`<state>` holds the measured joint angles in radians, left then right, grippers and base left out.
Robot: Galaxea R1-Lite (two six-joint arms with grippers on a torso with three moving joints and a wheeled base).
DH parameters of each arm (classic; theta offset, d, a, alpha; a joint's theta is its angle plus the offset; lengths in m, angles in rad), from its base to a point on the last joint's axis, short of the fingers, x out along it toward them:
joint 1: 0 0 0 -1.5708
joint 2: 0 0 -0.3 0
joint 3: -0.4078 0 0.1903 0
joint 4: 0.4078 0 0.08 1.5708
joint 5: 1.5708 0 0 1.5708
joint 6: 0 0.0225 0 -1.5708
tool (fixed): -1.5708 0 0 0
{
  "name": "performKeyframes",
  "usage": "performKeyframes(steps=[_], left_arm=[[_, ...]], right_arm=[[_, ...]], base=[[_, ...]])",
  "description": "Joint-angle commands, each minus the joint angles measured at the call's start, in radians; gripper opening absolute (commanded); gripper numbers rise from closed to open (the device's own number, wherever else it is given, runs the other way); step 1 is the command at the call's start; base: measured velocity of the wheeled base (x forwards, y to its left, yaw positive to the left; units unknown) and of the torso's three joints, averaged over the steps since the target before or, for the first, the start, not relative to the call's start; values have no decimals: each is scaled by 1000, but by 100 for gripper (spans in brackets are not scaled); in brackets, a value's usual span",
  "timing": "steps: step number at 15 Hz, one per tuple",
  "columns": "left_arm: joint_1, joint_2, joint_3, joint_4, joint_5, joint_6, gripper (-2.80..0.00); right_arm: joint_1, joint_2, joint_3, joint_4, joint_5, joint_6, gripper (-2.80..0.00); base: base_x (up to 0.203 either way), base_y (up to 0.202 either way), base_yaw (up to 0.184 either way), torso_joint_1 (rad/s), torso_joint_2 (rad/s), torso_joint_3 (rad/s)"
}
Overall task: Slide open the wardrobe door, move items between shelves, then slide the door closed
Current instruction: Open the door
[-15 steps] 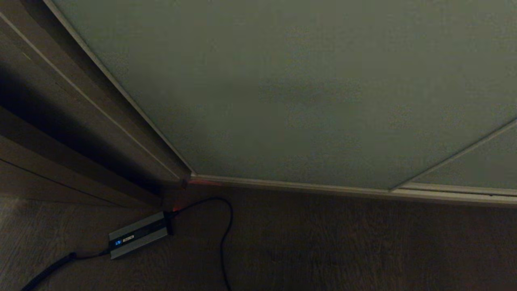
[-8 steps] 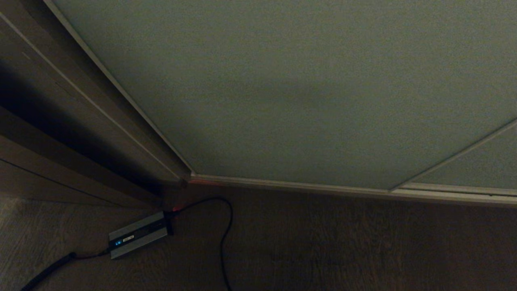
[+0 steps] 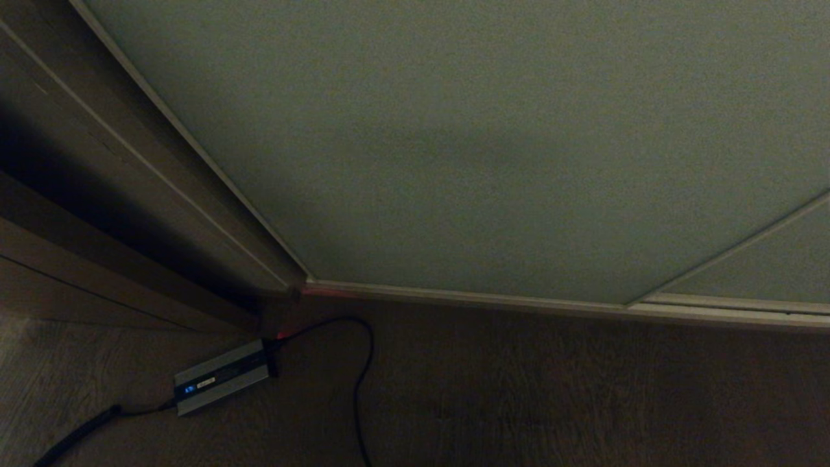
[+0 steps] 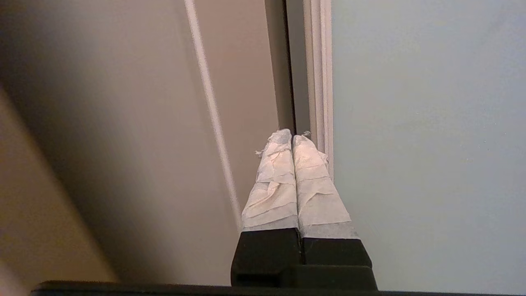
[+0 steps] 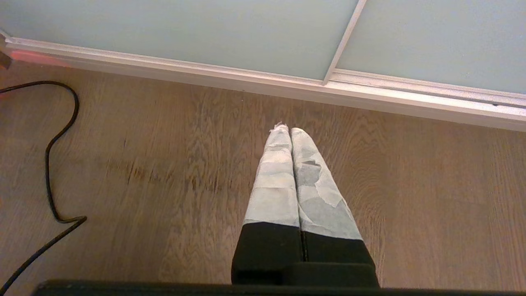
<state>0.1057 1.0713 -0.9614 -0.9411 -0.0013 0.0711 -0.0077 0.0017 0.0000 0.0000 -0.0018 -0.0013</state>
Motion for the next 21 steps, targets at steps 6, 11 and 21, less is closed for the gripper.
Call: performKeyframes(steps=[6, 11, 21], left_arm=[[-48, 180, -156, 20, 27, -7, -280], [-83, 248, -238, 73, 29, -8, -280], [-127, 337, -312, 114, 56, -6, -280]], right_arm=[[0, 0, 5, 0, 0, 0, -280], [0, 0, 5, 0, 0, 0, -280], [0, 0, 5, 0, 0, 0, -280]], base=[[0, 0, 0, 0, 0, 0], [0, 0, 0, 0, 0, 0], [0, 0, 0, 0, 0, 0]])
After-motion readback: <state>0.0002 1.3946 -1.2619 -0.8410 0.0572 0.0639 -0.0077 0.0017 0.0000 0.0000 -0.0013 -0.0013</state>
